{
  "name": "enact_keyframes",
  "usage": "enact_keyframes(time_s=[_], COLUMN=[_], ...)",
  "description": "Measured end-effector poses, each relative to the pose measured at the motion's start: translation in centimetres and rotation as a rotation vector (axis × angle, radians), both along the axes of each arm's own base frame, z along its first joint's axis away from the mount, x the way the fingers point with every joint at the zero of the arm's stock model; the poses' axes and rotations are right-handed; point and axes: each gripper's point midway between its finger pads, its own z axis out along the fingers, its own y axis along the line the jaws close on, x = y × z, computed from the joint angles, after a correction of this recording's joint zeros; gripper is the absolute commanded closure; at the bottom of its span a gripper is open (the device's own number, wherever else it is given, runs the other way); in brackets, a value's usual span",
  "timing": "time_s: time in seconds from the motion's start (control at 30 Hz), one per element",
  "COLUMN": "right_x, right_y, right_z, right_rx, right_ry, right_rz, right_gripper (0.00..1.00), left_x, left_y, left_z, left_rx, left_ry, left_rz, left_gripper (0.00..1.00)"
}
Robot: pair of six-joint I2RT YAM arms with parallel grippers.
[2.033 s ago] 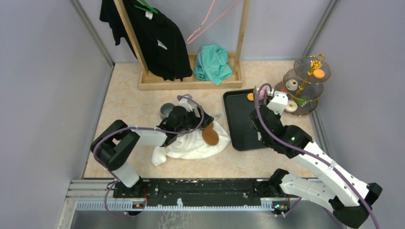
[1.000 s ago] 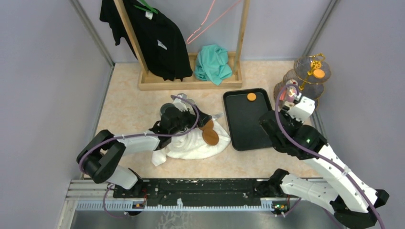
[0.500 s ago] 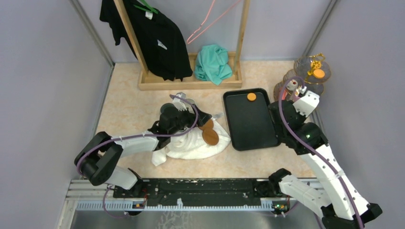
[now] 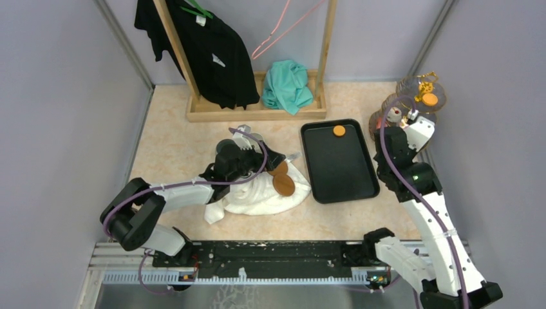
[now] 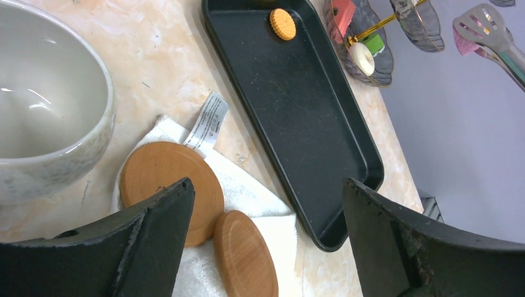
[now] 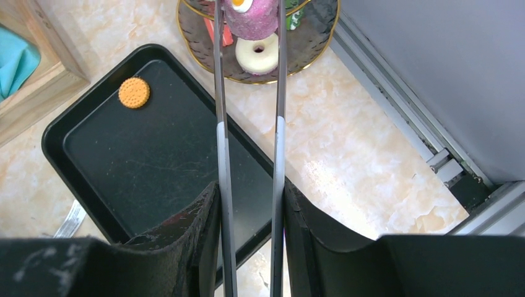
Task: Serve the afternoon tea
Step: Place the desert on the desert table.
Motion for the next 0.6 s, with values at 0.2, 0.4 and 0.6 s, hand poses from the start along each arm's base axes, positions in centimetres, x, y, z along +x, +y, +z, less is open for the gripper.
enact_keyframes(time_s=[0.2,0.4,0.6], right_x=[0.7,1.2,1.7], right_y=[-1.1,-2.3,-3.0], right_z=[-0.3,-1.1,-1.3], right_rx=[0.008,0.01,0.011], right_ry=[0.01,0.04,0.051], right_rz=[-0.021,-0.039,-0.041], right_gripper=[1.0,1.0,1.0], left_x=[-0.2,-0.2,-0.2], left_y=[0.0,0.0,0.0], left_z=[0.0,0.0,0.0], left_rx=[0.001,0.0,0.0], left_ry=[0.001,-0.001,0.0], left_rz=[-0.003,-0.002,-0.002], left_gripper=[0.07,0.07,0.07])
